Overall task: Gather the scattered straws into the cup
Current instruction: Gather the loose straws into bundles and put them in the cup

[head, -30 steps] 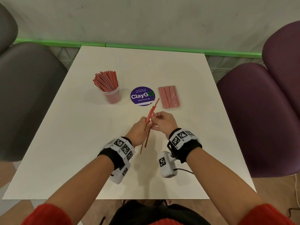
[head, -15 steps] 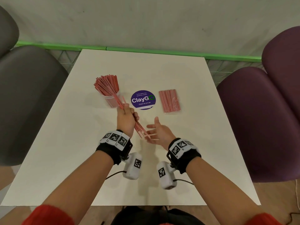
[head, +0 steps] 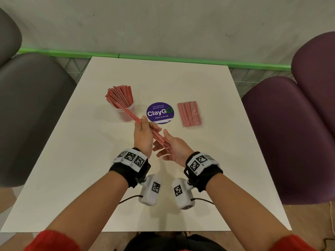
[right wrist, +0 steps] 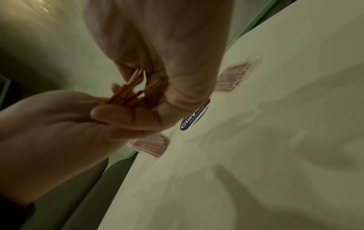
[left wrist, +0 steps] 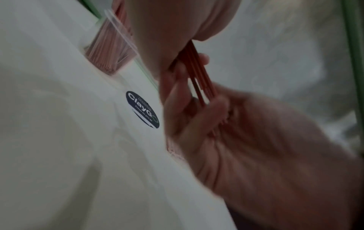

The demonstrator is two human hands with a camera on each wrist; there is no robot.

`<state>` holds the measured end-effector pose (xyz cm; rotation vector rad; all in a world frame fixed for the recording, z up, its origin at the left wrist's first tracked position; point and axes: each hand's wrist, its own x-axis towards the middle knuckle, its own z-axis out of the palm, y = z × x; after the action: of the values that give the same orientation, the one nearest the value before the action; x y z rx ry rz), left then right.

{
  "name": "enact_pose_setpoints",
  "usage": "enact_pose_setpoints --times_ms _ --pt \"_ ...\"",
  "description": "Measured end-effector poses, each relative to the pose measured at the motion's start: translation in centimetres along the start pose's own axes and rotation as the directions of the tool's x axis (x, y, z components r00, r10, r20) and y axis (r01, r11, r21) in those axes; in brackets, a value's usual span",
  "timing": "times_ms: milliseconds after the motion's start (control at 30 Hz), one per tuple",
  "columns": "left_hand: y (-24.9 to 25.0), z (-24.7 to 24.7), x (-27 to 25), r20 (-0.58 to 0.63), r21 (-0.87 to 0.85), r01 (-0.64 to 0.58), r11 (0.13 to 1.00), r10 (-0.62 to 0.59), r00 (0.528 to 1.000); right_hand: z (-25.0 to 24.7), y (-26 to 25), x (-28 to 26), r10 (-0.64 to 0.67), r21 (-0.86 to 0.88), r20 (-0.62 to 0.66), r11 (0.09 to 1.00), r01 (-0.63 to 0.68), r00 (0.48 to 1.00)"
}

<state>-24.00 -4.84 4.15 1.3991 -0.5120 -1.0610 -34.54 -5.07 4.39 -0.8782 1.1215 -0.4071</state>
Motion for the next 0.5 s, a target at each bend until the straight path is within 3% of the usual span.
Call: enact_pose_setpoints --times_ms 367,500 --pt "0.0 -0.7 -0.2 0.109 0.135 0.021 0.991 -0.036 0.993 -1.1 -0.9 -0.9 -0.024 0.345 0.240 0.937 -0.062 0.970" --pt "0.3 -1.0 -0.5 0.158 0.194 -0.018 0.981 -0.013 0.987 -0.9 -1.0 -0.5 -0.023 0.259 0.233 0.965 -0.039 0.972"
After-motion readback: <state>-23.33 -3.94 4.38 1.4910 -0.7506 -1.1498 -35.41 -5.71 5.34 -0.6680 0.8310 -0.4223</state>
